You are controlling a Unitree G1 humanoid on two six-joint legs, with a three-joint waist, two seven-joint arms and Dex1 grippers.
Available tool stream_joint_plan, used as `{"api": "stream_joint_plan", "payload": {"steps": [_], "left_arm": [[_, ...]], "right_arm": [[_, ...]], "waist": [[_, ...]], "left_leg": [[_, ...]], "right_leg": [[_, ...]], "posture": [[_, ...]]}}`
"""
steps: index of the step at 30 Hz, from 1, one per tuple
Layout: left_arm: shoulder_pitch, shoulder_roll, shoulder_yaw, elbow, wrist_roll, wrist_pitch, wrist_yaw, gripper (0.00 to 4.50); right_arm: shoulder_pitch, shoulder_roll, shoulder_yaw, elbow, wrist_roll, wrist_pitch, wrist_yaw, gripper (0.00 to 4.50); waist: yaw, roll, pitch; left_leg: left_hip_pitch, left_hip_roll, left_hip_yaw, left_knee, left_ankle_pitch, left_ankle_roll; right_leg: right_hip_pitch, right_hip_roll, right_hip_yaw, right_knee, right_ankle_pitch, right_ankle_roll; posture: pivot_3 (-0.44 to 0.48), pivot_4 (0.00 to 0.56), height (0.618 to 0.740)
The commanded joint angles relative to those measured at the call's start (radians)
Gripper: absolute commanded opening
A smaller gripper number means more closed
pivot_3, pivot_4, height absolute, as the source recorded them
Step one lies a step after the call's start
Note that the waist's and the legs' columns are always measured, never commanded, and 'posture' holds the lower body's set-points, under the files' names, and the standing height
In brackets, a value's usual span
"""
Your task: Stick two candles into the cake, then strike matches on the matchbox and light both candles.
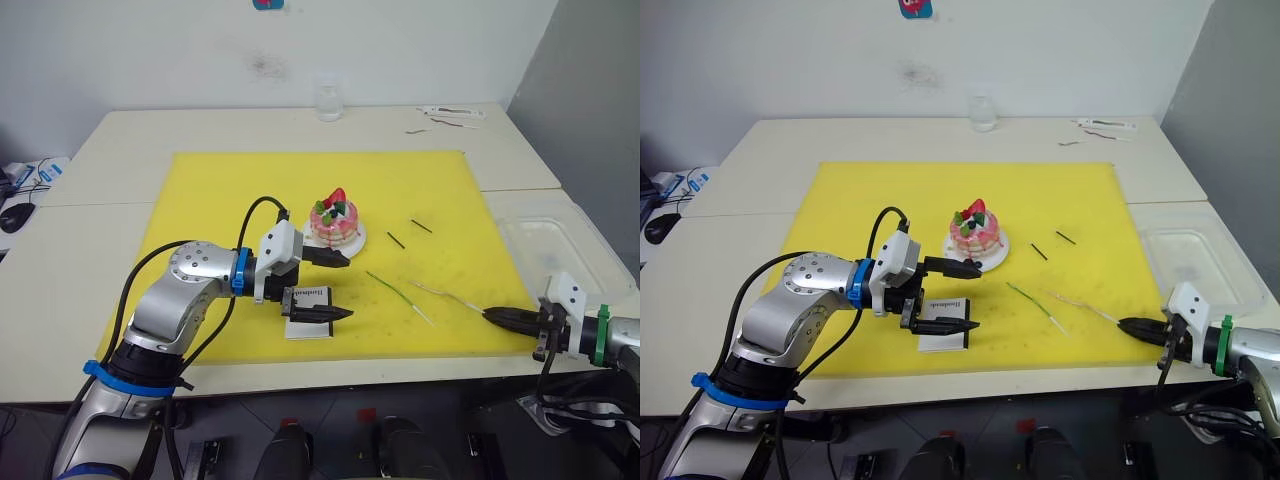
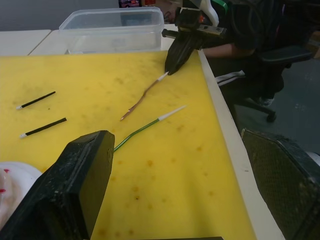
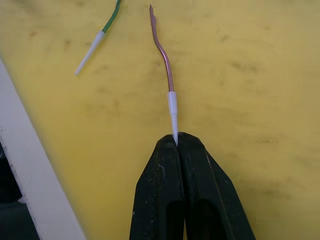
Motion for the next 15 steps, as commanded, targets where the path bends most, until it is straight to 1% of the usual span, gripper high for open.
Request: {"api": "stream_joint_plan", "payload": {"steps": [1, 2, 5, 8, 11, 15], "left_arm": [[-0.003, -0.003, 0.02, -0.027, -0.045, 0.063, 0.014, 4.5], [-0.003, -0.004, 0.028, -0.027, -0.058, 0.082, 0.02, 4.5], [-0.024, -0.029, 0.068, -0.023, -0.115, 0.166, 0.076, 4.5], [-0.08, -0.1, 0.136, -0.026, -0.227, 0.294, 0.175, 4.5], [-0.122, -0.174, 0.191, -0.025, -0.308, 0.371, 0.272, 3.9], [-0.185, -0.295, 0.258, -0.011, -0.39, 0.448, 0.448, 2.71]], "right_arm": [[-0.021, 0.036, -0.109, -0.153, 0.16, 0.148, -0.1, 0.03], [-0.028, 0.051, -0.128, -0.194, 0.2, 0.194, -0.139, 0.03], [-0.092, 0.119, -0.188, -0.321, 0.351, 0.357, -0.333, 0.03], [-0.185, 0.181, -0.185, -0.414, 0.431, 0.427, -0.484, 0.03], [-0.269, 0.24, -0.142, -0.453, 0.442, 0.449, -0.59, 0.0], [-0.385, 0.335, -0.065, -0.461, 0.419, 0.437, -0.696, 0.0]], "waist": [[0.0, 0.0, 0.0], [0.0, 0.0, 0.0], [-0.001, 0.0, 0.0], [0.001, 0.0, 0.0], [0.001, 0.0, 0.0], [0.001, 0.0, 0.0]], "left_leg": [[0.0, 0.0, 0.0, 0.0, 0.0, 0.0], [0.0, 0.0, 0.0, 0.0, 0.0, 0.0], [0.0, 0.0, -0.001, 0.0, 0.0, 0.0], [-0.001, 0.0, -0.002, 0.0, 0.0, 0.0], [-0.001, 0.0, -0.002, 0.0, 0.0, 0.0], [-0.003, 0.0, -0.001, 0.0, 0.0, 0.0]], "right_leg": [[0.0, 0.0, 0.0, 0.0, 0.0, 0.0], [0.0, 0.0, 0.0, 0.0, 0.0, 0.0], [-0.001, 0.0, 0.0, 0.001, 0.0, 0.0], [-0.001, 0.0, -0.001, 0.001, 0.0, 0.0], [-0.001, 0.0, -0.001, 0.001, 0.0, 0.001], [-0.003, 0.0, -0.001, 0.001, 0.0, 0.0]], "posture": [[0.0, 0.15, 0.74], [0.0, 0.15, 0.74], [0.0, 0.15, 0.74], [0.0, 0.15, 0.74], [0.0, 0.15, 0.74], [0.0, 0.15, 0.74]]}}
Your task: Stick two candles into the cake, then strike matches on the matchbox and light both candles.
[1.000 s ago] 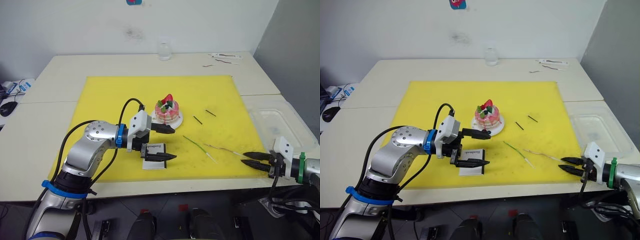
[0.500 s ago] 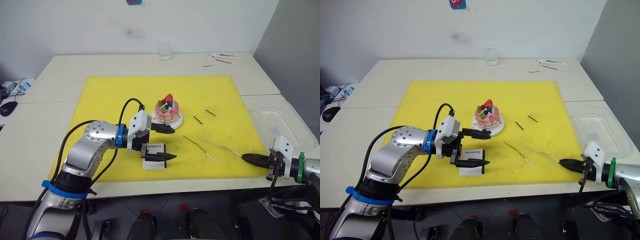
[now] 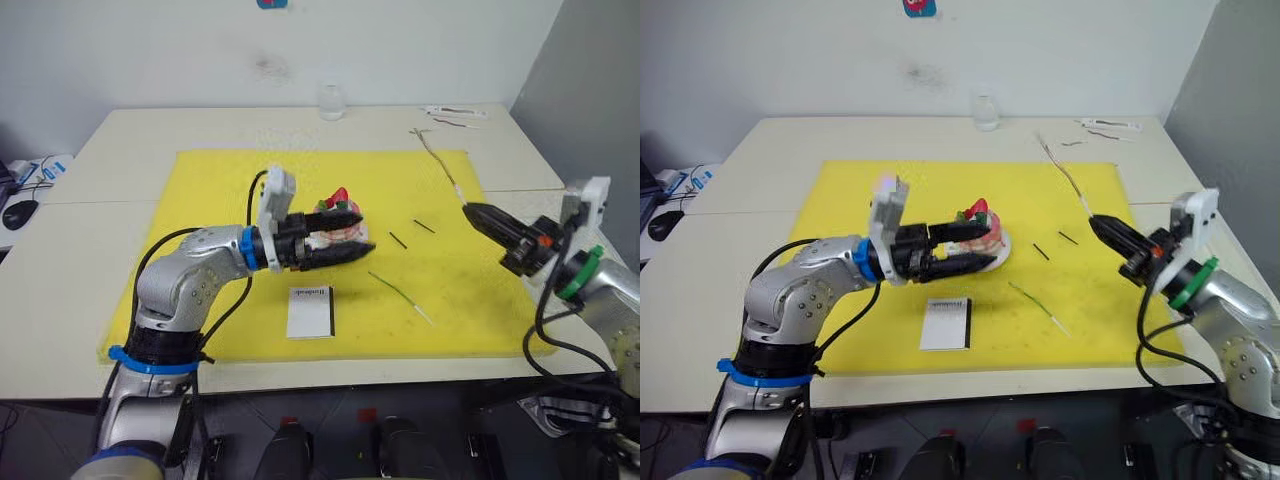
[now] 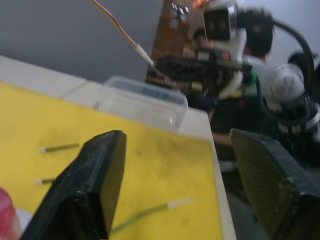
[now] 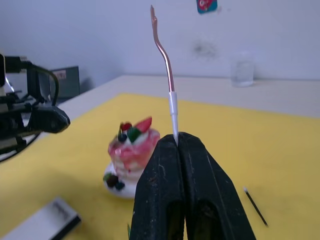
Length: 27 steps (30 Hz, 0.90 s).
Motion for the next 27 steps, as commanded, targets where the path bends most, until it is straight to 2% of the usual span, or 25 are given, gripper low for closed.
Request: {"api": "stream_joint_plan", "payload": {"steps": [1, 5, 11, 27], "left_arm": [[-0.055, -0.076, 0.057, -0.013, -0.084, 0.053, 0.133, 2.43], [-0.088, -0.162, 0.081, 0.006, -0.096, 0.036, 0.237, 2.43], [-0.114, -0.26, 0.085, 0.055, -0.086, -0.013, 0.337, 2.43], [-0.122, -0.316, 0.082, 0.094, -0.112, -0.021, 0.349, 2.43]], "right_arm": [[-0.079, 0.049, 0.053, -0.038, -0.015, -0.018, -0.079, 0.0], [-0.13, 0.098, 0.121, -0.033, -0.059, -0.047, -0.106, 0.0], [-0.148, 0.119, 0.189, -0.03, -0.113, -0.102, -0.071, 0.0], [-0.139, 0.11, 0.231, -0.05, -0.157, -0.137, -0.013, 0.0]], "waist": [[0.0, 0.0, 0.0], [0.0, 0.0, 0.0], [0.001, 0.0, 0.0], [0.0, 0.0, 0.0]], "left_leg": [[-0.001, 0.0, 0.0, 0.0, 0.0, 0.0], [-0.009, 0.0, -0.001, 0.001, 0.002, -0.004], [-0.012, -0.002, 0.0, 0.001, 0.003, -0.005], [-0.011, -0.002, 0.0, 0.001, 0.003, -0.005]], "right_leg": [[-0.001, 0.0, 0.0, 0.0, 0.0, 0.0], [-0.01, -0.001, -0.001, 0.002, 0.003, -0.005], [-0.01, -0.005, -0.002, 0.0, 0.003, -0.005], [-0.01, -0.004, -0.002, 0.001, 0.003, -0.005]], "posture": [[0.0, 0.15, 0.74], [0.0, 0.15, 0.74], [0.0, 0.15, 0.74], [0.0, 0.15, 0.74]]}}
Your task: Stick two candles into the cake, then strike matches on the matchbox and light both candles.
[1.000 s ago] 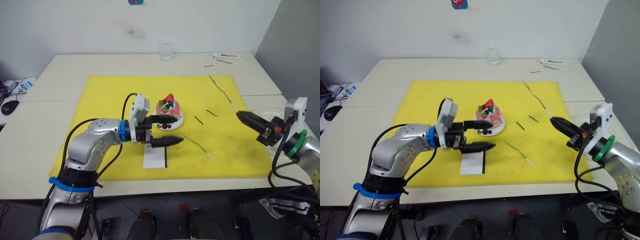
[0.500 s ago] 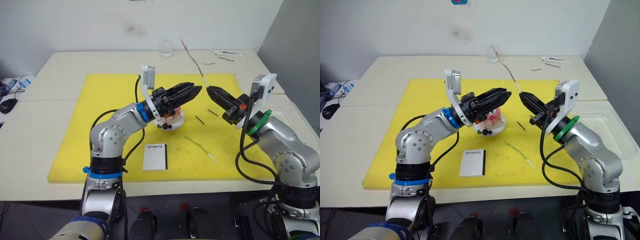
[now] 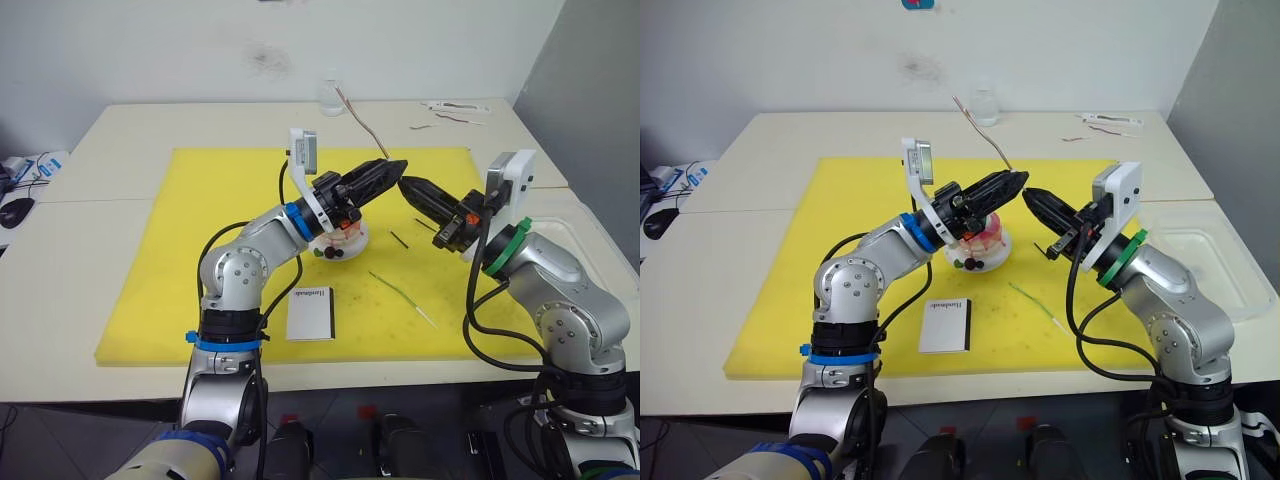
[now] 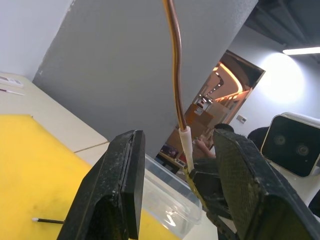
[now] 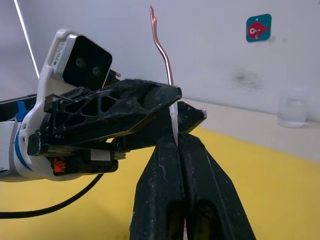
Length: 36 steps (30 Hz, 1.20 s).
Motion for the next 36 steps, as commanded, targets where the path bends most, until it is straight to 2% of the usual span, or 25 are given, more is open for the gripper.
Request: {"api": "stream_joint_plan", "payload": {"steps": [1, 6, 22, 23, 27, 35, 36], "left_arm": [[-0.016, -0.017, 0.002, -0.028, -0.024, -0.022, -0.006, 2.43], [-0.014, -0.02, 0.011, -0.037, -0.043, -0.01, -0.003, 0.96], [-0.016, -0.014, 0.012, -0.035, -0.051, -0.015, 0.0, 0.96], [-0.015, -0.015, 0.013, -0.035, -0.052, -0.016, 0.0, 0.68], [-0.012, -0.014, 0.011, -0.038, -0.054, -0.012, 0.001, 0.03], [-0.013, -0.006, 0.012, -0.043, -0.055, -0.005, 0.005, 0.03], [-0.015, -0.003, 0.014, -0.04, -0.053, -0.007, 0.004, 0.0]], "right_arm": [[-0.009, 0.002, -0.003, -0.047, -0.004, -0.021, -0.002, 0.0], [-0.004, 0.002, -0.003, -0.057, -0.003, -0.013, -0.009, 0.0], [-0.005, -0.003, 0.0, -0.054, -0.002, -0.012, -0.01, 0.0], [-0.006, -0.003, 0.0, -0.053, -0.002, -0.012, -0.01, 0.0], [-0.005, -0.004, 0.0, -0.053, -0.003, -0.012, -0.009, 0.0], [0.001, -0.008, 0.005, -0.053, -0.009, -0.013, -0.005, 0.0], [0.002, -0.011, 0.008, -0.052, -0.015, -0.014, -0.003, 0.2]], "waist": [[0.0, 0.0, 0.0], [0.0, 0.0, 0.0], [0.0, 0.0, 0.0], [0.0, 0.0, 0.0], [0.0, 0.0, 0.0], [0.0, 0.0, 0.0], [0.0, 0.0, 0.0]], "left_leg": [[0.0, 0.0, 0.0, 0.0, 0.0, 0.0], [0.0, 0.0, 0.0, 0.0, 0.0, 0.0], [0.0, 0.0, 0.0, 0.0, 0.0, 0.0], [0.0, 0.0, 0.0, 0.0, 0.0, 0.0], [0.0, 0.0, 0.0, 0.0, 0.0, 0.0], [0.0, 0.0, 0.0, 0.0, 0.0, 0.0], [0.0, 0.0, 0.0, 0.0, 0.0, 0.0]], "right_leg": [[0.0, 0.0, 0.0, 0.0, 0.0, 0.0], [0.0, 0.0, 0.0, 0.0, 0.0, 0.0], [0.0, 0.0, 0.0, 0.0, 0.0, 0.0], [0.0, 0.0, 0.0, 0.0, 0.0, 0.0], [0.0, 0.0, 0.0, 0.0, 0.0, 0.0], [0.0, 0.0, 0.0, 0.0, 0.0, 0.0], [0.0, 0.0, 0.0, 0.0, 0.0, 0.0]], "posture": [[0.0, 0.15, 0.74], [0.0, 0.15, 0.74], [0.0, 0.15, 0.74], [0.0, 0.15, 0.74], [0.0, 0.15, 0.74], [0.0, 0.15, 0.74], [0.0, 0.15, 0.74]]}}
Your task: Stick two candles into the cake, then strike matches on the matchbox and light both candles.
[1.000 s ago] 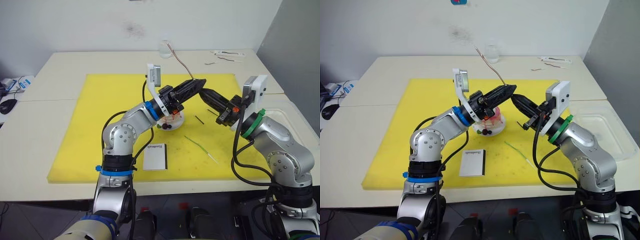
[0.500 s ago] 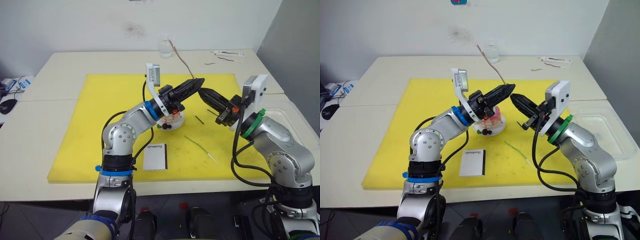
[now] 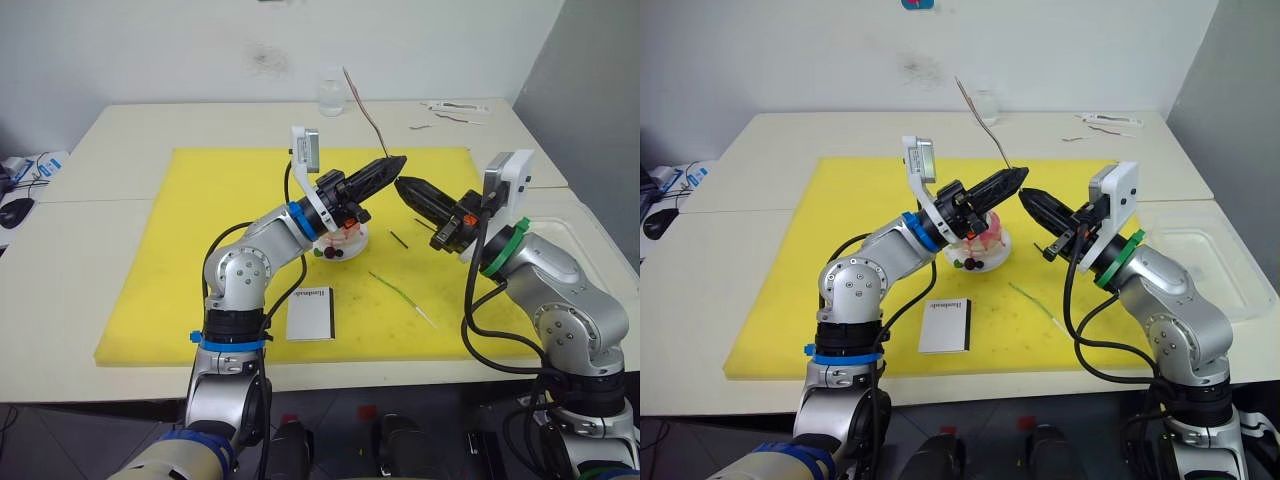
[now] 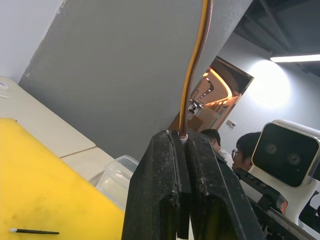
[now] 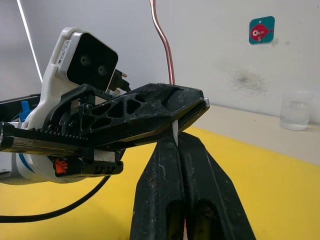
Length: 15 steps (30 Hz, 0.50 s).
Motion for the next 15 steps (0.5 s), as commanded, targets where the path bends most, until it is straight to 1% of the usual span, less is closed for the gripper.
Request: {"api": "stream_joint_plan", "payload": {"steps": [1, 2, 4, 8, 10, 12, 13, 15], "left_arm": [[-0.02, 0.007, 0.013, -0.033, -0.02, -0.012, -0.002, 0.0], [-0.023, 0.01, 0.015, -0.03, -0.021, -0.012, -0.003, 0.0], [-0.032, 0.02, 0.021, -0.024, -0.023, -0.011, -0.005, 0.0], [-0.052, 0.069, 0.038, -0.018, -0.019, -0.003, -0.013, 0.0], [-0.058, 0.12, 0.043, -0.013, 0.001, 0.003, -0.016, 0.0], [-0.049, 0.201, 0.025, -0.035, 0.042, 0.006, -0.035, 0.0], [-0.047, 0.229, 0.031, -0.043, 0.046, 0.014, -0.028, 0.0], [-0.037, 0.283, 0.064, -0.057, 0.036, 0.037, 0.002, 0.0]], "right_arm": [[0.002, -0.017, 0.003, -0.034, -0.019, -0.016, 0.013, 0.44], [0.003, -0.021, 0.006, -0.033, -0.024, -0.017, 0.016, 0.66], [0.006, -0.023, 0.011, -0.029, -0.03, -0.019, 0.023, 1.32], [0.008, -0.024, 0.025, -0.024, -0.063, -0.03, 0.026, 2.79], [0.009, -0.036, 0.044, -0.023, -0.098, -0.029, 0.021, 3.59], [-0.013, -0.033, 0.062, -0.02, -0.101, 0.037, -0.015, 4.27], [-0.032, -0.035, 0.081, -0.017, -0.119, 0.055, -0.027, 4.45], [-0.087, -0.015, 0.125, -0.008, -0.161, 0.09, -0.068, 4.45]], "waist": [[0.0, 0.0, 0.0], [0.0, 0.0, 0.0], [0.0, 0.0, 0.0], [0.0, 0.0, 0.0], [-0.002, 0.0, 0.0], [-0.003, 0.0, 0.0], [-0.005, 0.0, 0.0], [-0.006, 0.0, 0.0]], "left_leg": [[0.0, 0.0, 0.0, 0.0, 0.0, 0.0], [0.0, 0.0, 0.0, 0.0, 0.0, 0.0], [0.0, 0.0, 0.0, 0.0, 0.0, 0.0], [0.0, 0.0, 0.0, 0.0, 0.0, 0.0], [0.0, 0.0, 0.0, 0.0, 0.0, 0.0], [0.0, 0.0, 0.0, 0.0, 0.0, 0.0], [0.001, 0.001, 0.0, 0.0, 0.0, 0.0], [0.001, 0.001, 0.0, -0.001, 0.0, 0.0]], "right_leg": [[0.0, 0.0, 0.0, 0.0, 0.0, 0.0], [0.0, 0.0, 0.0, 0.0, 0.0, 0.0], [0.0, 0.0, 0.0, 0.0, 0.0, 0.0], [0.0, 0.0, 0.0, 0.0, 0.0, 0.0], [0.0, 0.0, 0.0, 0.0, 0.0, 0.0], [0.0, 0.0, 0.0, 0.0, 0.0, 0.0], [0.0, 0.0, 0.0, 0.0, 0.0, 0.0], [-0.001, 0.0, 0.001, 0.001, 0.0, 0.0]], "posture": [[0.0, 0.15, 0.74], [0.0, 0.15, 0.74], [0.0, 0.15, 0.74], [0.0, 0.15, 0.74], [0.0, 0.15, 0.74], [0.0, 0.15, 0.74], [0.0, 0.15, 0.74], [0.0, 0.15, 0.74]]}}
